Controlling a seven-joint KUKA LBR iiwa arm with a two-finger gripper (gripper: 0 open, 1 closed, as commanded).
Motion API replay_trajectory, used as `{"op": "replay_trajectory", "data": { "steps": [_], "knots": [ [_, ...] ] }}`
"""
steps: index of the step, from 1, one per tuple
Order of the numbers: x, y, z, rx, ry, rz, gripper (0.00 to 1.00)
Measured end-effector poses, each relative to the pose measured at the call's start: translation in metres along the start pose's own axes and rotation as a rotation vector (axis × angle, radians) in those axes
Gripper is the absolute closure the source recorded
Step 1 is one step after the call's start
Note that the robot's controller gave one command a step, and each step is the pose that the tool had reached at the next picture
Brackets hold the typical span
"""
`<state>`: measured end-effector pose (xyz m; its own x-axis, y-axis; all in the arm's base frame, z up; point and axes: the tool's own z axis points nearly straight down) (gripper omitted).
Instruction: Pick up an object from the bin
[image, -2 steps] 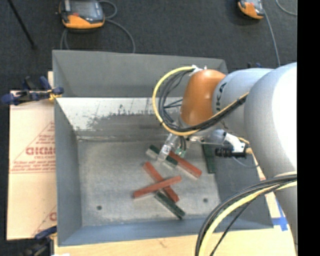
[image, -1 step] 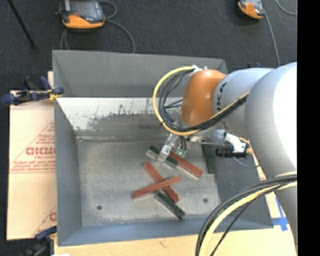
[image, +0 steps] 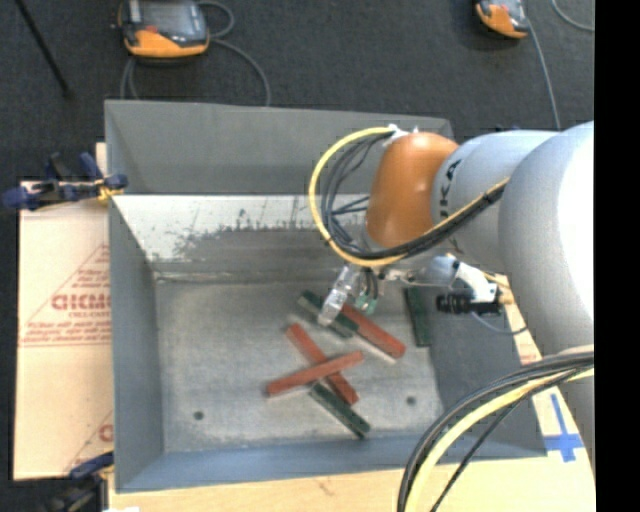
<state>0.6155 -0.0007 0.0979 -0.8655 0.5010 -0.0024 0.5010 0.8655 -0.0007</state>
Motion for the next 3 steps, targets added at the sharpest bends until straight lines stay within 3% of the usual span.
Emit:
{"op": "replay_trajectory", "data": {
  "steps": [3],
  "knots": [
    [-0.001,0.0,-0.043,0.0,0.002,-0.003,1.0]
  ]
}}
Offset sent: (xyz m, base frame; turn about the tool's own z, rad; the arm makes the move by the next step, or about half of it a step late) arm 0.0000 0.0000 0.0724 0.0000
